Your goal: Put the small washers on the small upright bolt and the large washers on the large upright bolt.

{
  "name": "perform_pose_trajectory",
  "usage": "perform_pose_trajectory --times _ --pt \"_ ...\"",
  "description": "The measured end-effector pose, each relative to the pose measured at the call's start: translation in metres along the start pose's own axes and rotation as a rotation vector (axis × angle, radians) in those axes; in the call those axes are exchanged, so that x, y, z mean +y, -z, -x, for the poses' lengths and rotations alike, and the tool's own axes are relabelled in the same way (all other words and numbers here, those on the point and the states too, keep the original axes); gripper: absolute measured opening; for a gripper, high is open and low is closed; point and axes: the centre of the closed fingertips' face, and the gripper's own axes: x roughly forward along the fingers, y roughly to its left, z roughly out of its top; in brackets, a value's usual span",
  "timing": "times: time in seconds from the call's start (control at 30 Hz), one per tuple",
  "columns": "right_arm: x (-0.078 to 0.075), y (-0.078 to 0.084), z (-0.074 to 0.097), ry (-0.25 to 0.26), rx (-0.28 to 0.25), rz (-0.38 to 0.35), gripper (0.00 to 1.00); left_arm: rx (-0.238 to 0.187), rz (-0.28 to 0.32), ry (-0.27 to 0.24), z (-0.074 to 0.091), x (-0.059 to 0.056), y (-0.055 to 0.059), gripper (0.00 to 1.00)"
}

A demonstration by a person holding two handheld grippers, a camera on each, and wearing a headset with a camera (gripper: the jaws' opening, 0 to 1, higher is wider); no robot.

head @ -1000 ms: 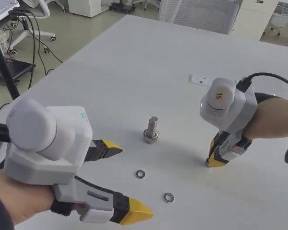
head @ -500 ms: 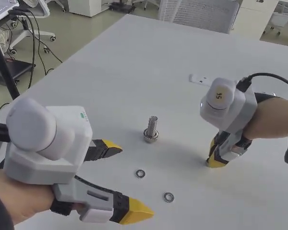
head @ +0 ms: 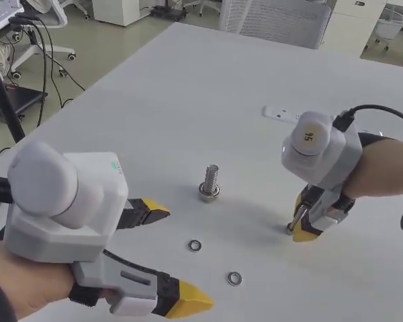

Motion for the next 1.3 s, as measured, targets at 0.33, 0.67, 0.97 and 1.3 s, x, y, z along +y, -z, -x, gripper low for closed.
perform_pose_trajectory --times 0.33,0.67,0.97,1.3 --pt "-0.002 0.010 0.002 0.001 -0.002 -0.024 0.34 -0.001 -0.003 0.001 -0.002 0.001 -0.002 0.79" --pt "-0.004 0.020 0.007 0.010 -0.007 -0.047 0.36 -0.001 -0.005 0.002 -0.004 0.001 -0.004 0.79" --pt "-0.003 0.029 0.009 0.012 -0.010 -0.068 0.36 -0.002 -0.008 0.002 -0.006 0.002 -0.007 0.79" --pt "0.009 0.036 0.009 0.010 -0.012 -0.080 0.36 -0.003 -0.011 0.001 -0.007 0.002 -0.008 0.79"
